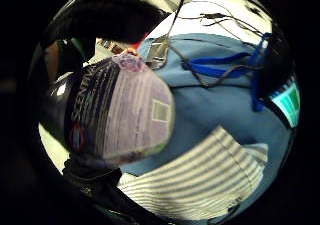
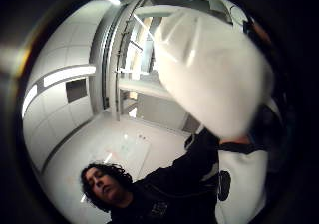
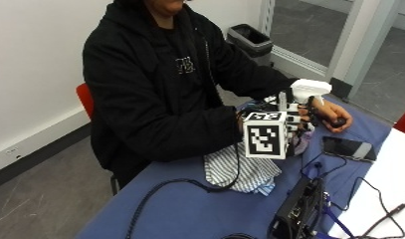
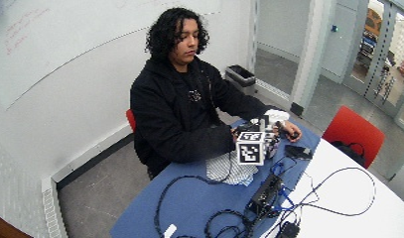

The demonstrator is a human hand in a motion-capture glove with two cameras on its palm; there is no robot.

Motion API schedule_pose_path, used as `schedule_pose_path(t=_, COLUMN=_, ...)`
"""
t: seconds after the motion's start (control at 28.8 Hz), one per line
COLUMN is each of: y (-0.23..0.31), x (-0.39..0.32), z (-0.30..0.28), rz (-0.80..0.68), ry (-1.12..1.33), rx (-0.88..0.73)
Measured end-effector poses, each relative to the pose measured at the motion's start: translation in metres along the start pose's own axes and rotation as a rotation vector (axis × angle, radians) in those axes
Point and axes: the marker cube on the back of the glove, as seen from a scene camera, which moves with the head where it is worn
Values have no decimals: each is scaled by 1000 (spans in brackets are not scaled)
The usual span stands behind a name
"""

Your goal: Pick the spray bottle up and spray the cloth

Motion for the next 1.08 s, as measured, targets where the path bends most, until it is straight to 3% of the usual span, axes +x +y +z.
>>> schedule_pose_path(t=0.63, y=135, x=-5, z=-117, rz=-13, ry=594, rx=-75)
schedule_pose_path(t=0.87, y=195, x=-10, z=-139, rz=23, ry=926, rx=-97)
schedule_pose_path(t=1.08, y=229, x=-18, z=-138, rz=25, ry=978, rx=-128)
